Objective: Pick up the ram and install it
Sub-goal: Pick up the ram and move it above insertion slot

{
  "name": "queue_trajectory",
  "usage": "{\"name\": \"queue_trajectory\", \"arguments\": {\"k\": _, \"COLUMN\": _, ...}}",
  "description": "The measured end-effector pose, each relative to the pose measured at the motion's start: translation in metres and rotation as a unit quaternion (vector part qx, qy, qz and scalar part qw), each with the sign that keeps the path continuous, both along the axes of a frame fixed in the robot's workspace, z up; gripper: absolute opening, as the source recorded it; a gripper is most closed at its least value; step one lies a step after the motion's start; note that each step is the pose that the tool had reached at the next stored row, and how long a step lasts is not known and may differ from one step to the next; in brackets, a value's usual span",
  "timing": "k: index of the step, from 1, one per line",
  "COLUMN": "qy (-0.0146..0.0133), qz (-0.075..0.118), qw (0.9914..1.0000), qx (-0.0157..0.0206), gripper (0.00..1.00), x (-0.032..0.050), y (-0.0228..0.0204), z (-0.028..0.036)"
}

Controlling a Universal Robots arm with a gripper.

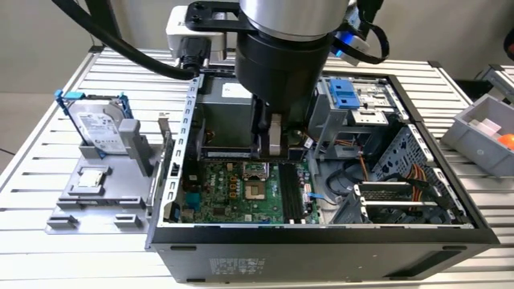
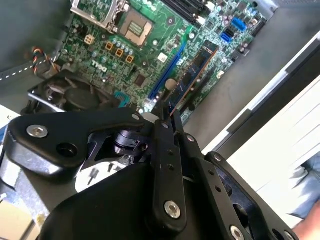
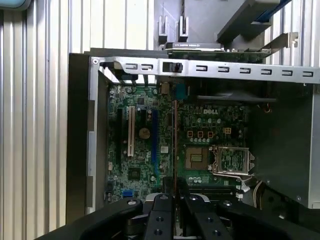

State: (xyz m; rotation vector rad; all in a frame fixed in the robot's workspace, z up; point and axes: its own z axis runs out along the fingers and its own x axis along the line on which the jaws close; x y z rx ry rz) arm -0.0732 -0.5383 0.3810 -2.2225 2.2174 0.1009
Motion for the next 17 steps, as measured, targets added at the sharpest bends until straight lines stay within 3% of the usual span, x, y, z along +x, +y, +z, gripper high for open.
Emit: {"name": "queue_trajectory", "arguments": {"k": 17, "qy": 0.0019, "qz": 0.001, "qw": 1.00000, "qx": 0.0000, "gripper": 0.00, "x": 0.0371, "y": 0.0005, "z": 0.0000}}
